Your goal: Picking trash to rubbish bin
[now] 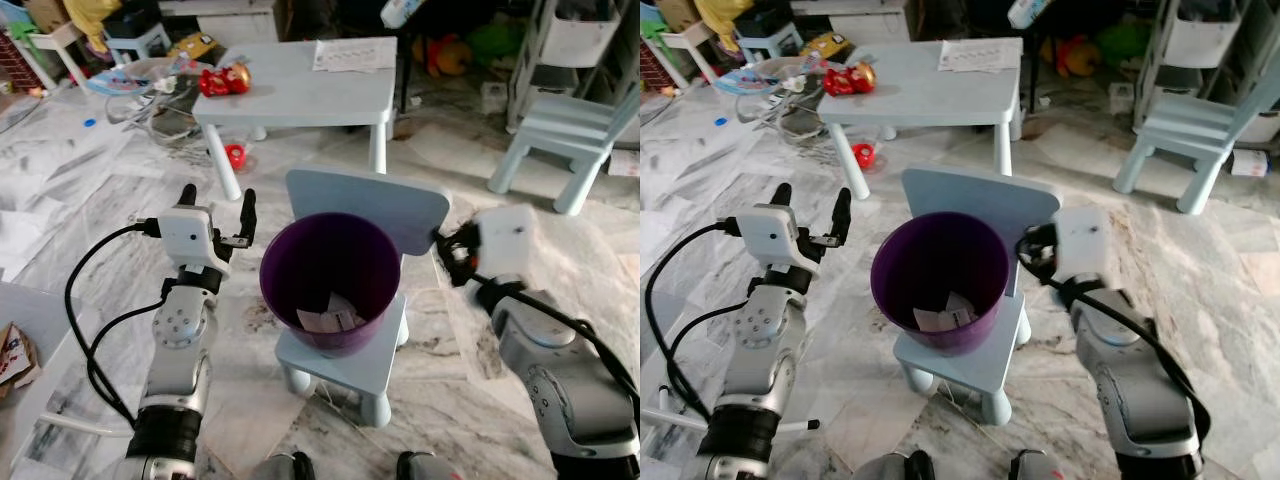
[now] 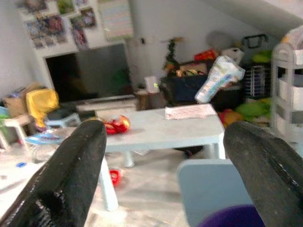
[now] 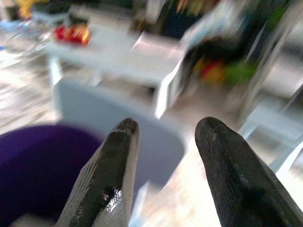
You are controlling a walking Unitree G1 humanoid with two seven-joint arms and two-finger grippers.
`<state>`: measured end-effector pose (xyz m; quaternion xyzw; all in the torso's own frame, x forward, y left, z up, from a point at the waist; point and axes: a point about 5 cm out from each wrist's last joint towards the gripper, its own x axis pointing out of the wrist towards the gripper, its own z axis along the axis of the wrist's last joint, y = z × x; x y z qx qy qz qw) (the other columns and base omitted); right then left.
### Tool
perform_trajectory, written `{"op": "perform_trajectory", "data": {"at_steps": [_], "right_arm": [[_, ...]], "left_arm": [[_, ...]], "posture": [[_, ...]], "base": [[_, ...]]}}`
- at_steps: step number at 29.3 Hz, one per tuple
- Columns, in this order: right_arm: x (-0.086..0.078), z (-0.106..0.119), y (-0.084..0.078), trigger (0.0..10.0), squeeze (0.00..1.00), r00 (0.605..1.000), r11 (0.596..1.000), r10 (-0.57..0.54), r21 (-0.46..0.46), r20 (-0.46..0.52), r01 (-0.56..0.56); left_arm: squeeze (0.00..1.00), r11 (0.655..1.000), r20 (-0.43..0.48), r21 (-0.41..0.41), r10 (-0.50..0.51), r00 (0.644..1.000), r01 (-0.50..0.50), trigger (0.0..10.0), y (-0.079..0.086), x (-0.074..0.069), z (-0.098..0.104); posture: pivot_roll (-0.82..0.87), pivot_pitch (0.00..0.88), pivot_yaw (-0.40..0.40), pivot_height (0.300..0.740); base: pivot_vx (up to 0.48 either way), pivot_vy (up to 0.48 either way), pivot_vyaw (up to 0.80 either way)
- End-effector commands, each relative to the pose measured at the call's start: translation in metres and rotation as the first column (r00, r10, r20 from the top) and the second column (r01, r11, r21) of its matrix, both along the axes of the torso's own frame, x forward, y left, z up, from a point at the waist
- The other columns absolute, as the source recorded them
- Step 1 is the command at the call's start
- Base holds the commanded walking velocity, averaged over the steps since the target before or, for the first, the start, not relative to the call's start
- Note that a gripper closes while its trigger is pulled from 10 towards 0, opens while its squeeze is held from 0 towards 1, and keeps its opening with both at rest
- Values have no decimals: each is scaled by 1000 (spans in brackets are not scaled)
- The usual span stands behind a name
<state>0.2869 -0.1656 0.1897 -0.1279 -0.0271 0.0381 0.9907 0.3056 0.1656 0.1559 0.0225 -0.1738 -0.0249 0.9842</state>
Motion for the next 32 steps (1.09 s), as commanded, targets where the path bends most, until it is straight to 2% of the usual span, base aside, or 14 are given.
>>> {"op": "perform_trajectory", "data": {"at_steps": [1,3,7,8,9,10,11,12,16,20,23,26,28,32], "right_arm": [[3,0,4,10000,0,999,1000,-5,-23,48,6],[12,-12,1,10000,0,993,998,-59,-30,101,63],[15,-19,3,10000,0,995,997,-65,34,75,62],[20,-25,11,10000,0,998,997,-17,78,57,12],[23,-24,15,10000,0,996,998,-3,66,88,-2],[25,-24,19,10000,0,994,998,8,55,111,-14],[29,-23,21,10000,0,991,998,8,64,134,-17],[35,-23,24,10000,0,989,997,7,76,147,-18],[57,-13,37,10000,0,978,991,39,121,205,-65],[60,-6,40,10000,0,969,987,68,125,239,-100],[58,-10,38,10000,0,970,994,45,89,240,-68],[54,-18,36,10000,0,972,992,45,104,233,-71],[44,-26,35,10000,0,975,990,54,116,216,-81],[41,-24,36,10000,0,971,991,68,93,230,-92]], "left_arm": [[1000,999,-10,18,38,999,-38,10000,6,-6,4],[1000,995,-63,27,98,993,-96,10000,14,-17,-5],[1000,992,-70,39,122,990,-119,10000,16,-19,-8],[1000,989,-79,51,145,986,-142,10000,18,-20,-10],[973,983,-79,74,175,981,-170,10000,20,-19,-11],[529,977,-73,82,203,977,-197,10000,22,-19,-11],[208,973,-70,85,220,973,-213,10000,23,-16,-10],[0,969,-65,86,239,969,-233,10000,25,-13,-9],[0,964,-58,75,260,964,-255,10000,24,-1,-1],[0,963,-50,79,263,964,-258,10000,23,2,2],[0,966,-60,60,256,965,-253,10000,21,4,0],[0,963,-58,58,265,962,-262,10000,21,4,0],[0,958,-69,57,286,956,-283,10000,22,1,-4],[0,958,-70,60,284,956,-280,10000,21,0,-4]], "posture": [[-93,91,99,740],[-74,84,95,740],[-72,82,94,740],[-73,75,95,740],[-74,69,94,740],[-74,69,94,740],[-75,64,92,740],[-70,56,93,740],[-61,34,88,740],[-63,24,88,740],[-70,19,85,740],[-75,22,81,740],[-85,26,80,740],[-86,26,76,740]], "base": [[0,0,0],[0,0,0],[0,0,0],[0,0,0],[0,0,0],[0,0,0],[0,0,0],[0,0,0],[0,0,0],[0,0,0],[0,0,0],[0,0,0],[0,0,0],[0,0,0]]}}
